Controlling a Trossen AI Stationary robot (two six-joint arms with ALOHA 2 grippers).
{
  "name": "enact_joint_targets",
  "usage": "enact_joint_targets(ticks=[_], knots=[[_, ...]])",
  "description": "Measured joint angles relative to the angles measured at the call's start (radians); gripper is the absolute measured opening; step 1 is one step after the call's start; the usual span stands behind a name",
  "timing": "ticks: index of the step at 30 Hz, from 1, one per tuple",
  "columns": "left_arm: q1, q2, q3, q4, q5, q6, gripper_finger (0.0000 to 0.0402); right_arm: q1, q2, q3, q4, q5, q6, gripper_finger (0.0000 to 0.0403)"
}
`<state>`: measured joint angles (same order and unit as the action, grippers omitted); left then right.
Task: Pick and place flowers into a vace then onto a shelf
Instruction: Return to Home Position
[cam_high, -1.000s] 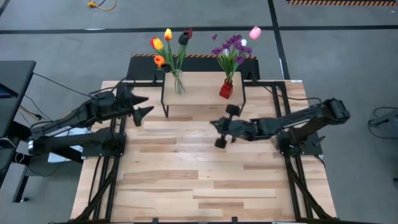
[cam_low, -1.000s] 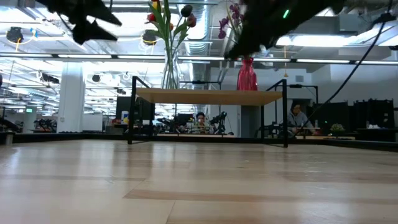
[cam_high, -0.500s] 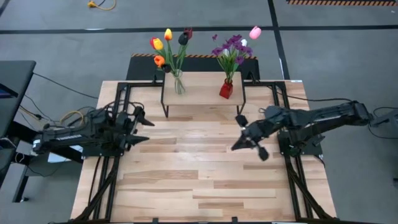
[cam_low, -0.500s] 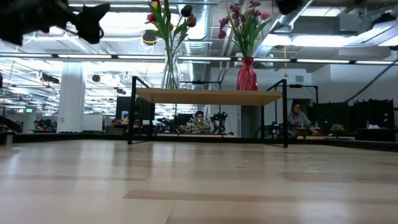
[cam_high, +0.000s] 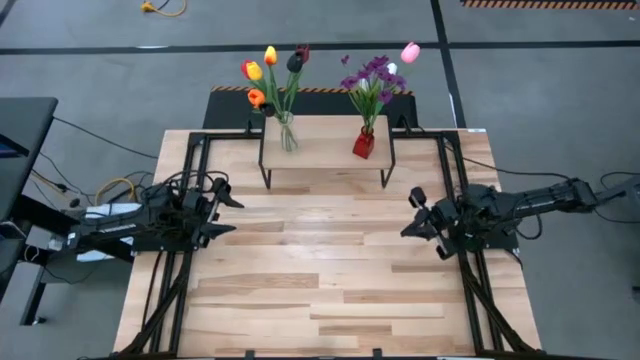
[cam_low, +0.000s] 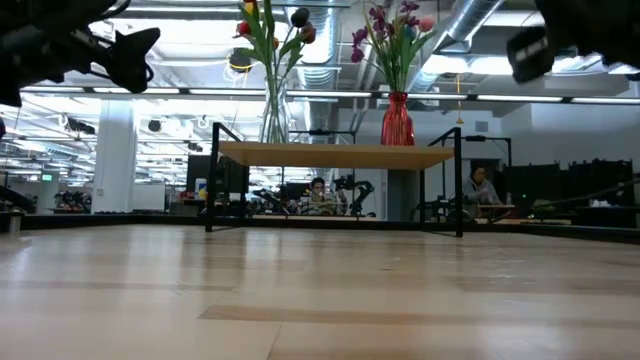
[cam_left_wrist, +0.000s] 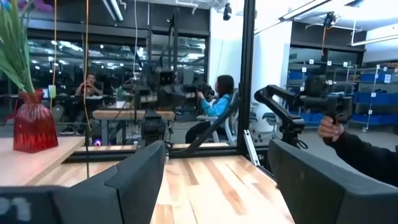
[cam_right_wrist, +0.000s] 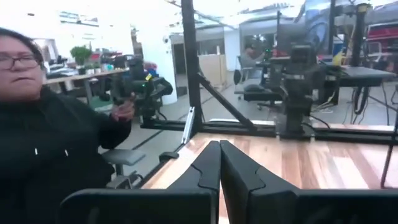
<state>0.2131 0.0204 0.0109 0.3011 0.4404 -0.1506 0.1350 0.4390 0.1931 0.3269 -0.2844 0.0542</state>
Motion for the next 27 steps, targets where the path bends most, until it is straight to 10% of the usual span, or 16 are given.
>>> enact_joint_targets(ticks=[6, 27], knots=[[0.000, -0.017, 0.000, -0.024, 0.060, 0.004, 0.0276, -0.021, -0.122, -0.180, 0.140, -0.076, 0.050, 0.0000], [0.000, -0.016, -0.003, -0.111, 0.071, 0.012, 0.0276, -0.020, -0.203, -0.186, -0.112, -0.080, -0.051, 0.0000]])
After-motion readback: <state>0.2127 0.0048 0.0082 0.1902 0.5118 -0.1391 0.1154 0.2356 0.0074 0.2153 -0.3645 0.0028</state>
